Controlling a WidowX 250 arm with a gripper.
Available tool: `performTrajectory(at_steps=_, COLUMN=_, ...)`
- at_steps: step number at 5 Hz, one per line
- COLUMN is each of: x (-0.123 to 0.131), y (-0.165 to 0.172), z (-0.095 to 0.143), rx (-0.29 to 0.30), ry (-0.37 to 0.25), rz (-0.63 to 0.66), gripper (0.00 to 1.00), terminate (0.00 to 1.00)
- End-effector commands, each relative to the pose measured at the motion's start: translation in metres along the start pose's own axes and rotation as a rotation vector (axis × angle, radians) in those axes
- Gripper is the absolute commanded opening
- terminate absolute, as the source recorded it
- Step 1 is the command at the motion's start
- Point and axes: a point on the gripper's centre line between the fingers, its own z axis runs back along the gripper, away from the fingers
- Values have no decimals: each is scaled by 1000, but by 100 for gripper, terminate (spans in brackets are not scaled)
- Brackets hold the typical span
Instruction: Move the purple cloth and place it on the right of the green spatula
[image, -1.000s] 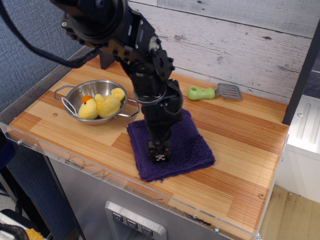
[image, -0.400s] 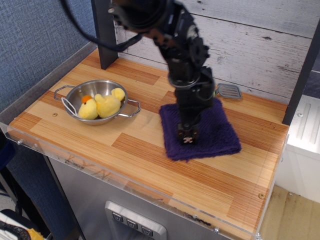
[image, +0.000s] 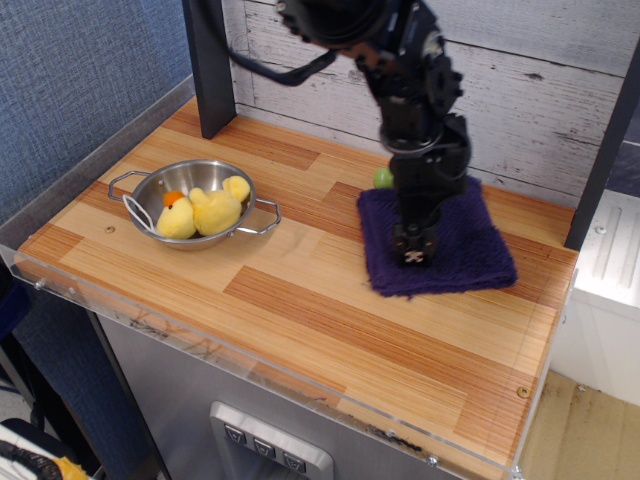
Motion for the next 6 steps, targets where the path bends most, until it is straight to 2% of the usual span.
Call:
performTrajectory(at_steps=1, x=31, y=-11, z=-21, rx=-45, ry=-2, rz=-137, gripper=100, terminate=0)
performTrajectory(at_steps=2, x=43, y=-9, z=-21, rx=-49, ry=-16, rz=-177, gripper=100, terminate=0)
performTrajectory(at_steps=4, x=45, y=-10, z=-10, rx=-55, ry=-12, rz=-194, gripper=100, terminate=0)
performTrajectory(at_steps=5, x=49, y=-3, z=11, rx=-43, ry=-33, rz=-221, gripper=100, terminate=0)
performTrajectory(at_steps=6, x=54, y=9, z=45, rx=10, ry=-36, rz=-245, gripper=100, terminate=0)
